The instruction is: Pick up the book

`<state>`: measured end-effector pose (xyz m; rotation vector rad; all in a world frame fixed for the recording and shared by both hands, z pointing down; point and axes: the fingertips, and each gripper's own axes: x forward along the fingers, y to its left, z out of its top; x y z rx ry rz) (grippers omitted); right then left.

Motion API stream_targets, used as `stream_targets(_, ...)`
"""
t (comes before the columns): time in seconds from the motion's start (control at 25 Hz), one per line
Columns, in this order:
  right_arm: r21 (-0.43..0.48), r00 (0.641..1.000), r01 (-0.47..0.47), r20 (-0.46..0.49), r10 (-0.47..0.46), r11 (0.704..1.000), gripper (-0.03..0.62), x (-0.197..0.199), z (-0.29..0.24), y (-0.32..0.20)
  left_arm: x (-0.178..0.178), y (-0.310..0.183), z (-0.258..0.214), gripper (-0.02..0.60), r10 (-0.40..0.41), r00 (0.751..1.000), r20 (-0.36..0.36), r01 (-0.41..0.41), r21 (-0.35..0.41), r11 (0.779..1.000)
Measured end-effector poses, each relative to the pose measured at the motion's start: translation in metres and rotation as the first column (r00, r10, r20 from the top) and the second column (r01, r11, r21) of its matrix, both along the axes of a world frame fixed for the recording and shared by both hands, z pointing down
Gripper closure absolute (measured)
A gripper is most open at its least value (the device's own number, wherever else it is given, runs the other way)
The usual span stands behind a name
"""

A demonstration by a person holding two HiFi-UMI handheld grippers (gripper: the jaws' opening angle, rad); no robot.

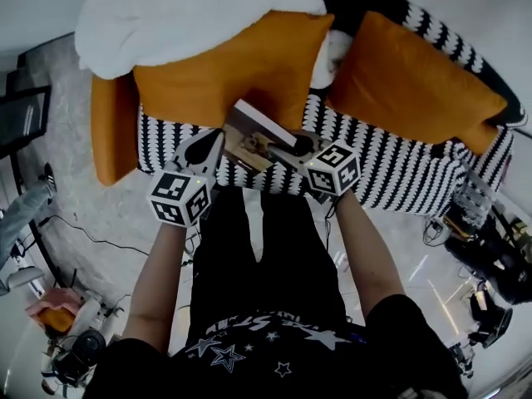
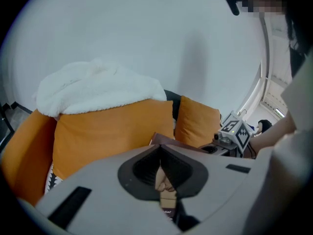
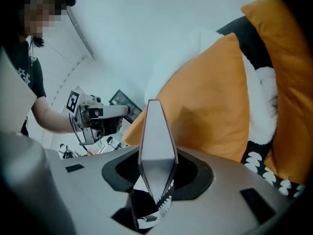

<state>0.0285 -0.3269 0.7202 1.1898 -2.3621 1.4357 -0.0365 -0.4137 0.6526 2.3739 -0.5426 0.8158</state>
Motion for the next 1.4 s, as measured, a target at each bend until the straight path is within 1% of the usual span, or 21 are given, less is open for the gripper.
stream_targets(0.2,0.029,1.0,0.014,-0.025,-0.014,0.999,0.439,0.009,-0.029,0.005,0.002,0.005,-0.028,0.572,-0.044,0.998,-0.035,0.046,0.041,0.998)
stream_targets(0.32,0.037,0.999,0.03,-0.036,-0.029,0.999,0.439,0.012,-0.046,0.012,0.001,0.015,-0.042,0.573,-0.085,0.995,-0.058,0.088,0.049,0.995)
stream_targets(0.44,0.042,0.998,0.044,-0.048,-0.042,0.998,0.439,0.012,-0.063,0.022,0.0,0.026,-0.06,0.574,-0.127,0.989,-0.081,0.132,0.061,0.989)
stream_targets(0.6,0.051,0.994,0.068,-0.084,-0.064,0.996,0.439,0.018,-0.079,0.034,0.001,0.04,-0.082,0.572,-0.162,0.981,-0.107,0.171,0.09,0.981)
stream_targets(0.72,0.066,0.993,0.067,-0.097,-0.061,0.996,0.439,0.025,-0.091,0.039,-0.004,0.051,-0.096,0.572,-0.183,0.976,-0.117,0.196,0.108,0.975)
stream_targets(0.88,0.075,0.997,0.025,-0.079,-0.019,0.997,0.439,0.027,-0.105,0.042,-0.022,0.063,-0.111,0.572,-0.207,0.972,-0.109,0.22,0.124,0.968)
stream_targets(1.04,0.09,0.998,0.005,-0.056,0.0,0.996,0.439,0.022,-0.123,0.042,-0.044,0.069,-0.125,0.572,-0.25,0.961,-0.115,0.264,0.132,0.955)
stream_targets(1.2,0.101,0.997,0.023,-0.069,-0.016,0.995,0.439,0.015,-0.137,0.044,-0.058,0.073,-0.142,0.572,-0.274,0.952,-0.138,0.293,0.148,0.945)
stream_targets(1.4,0.123,0.991,0.067,-0.125,-0.052,0.99,0.439,-0.006,-0.156,0.054,-0.086,0.091,-0.157,0.572,-0.312,0.933,-0.177,0.339,0.148,0.929)
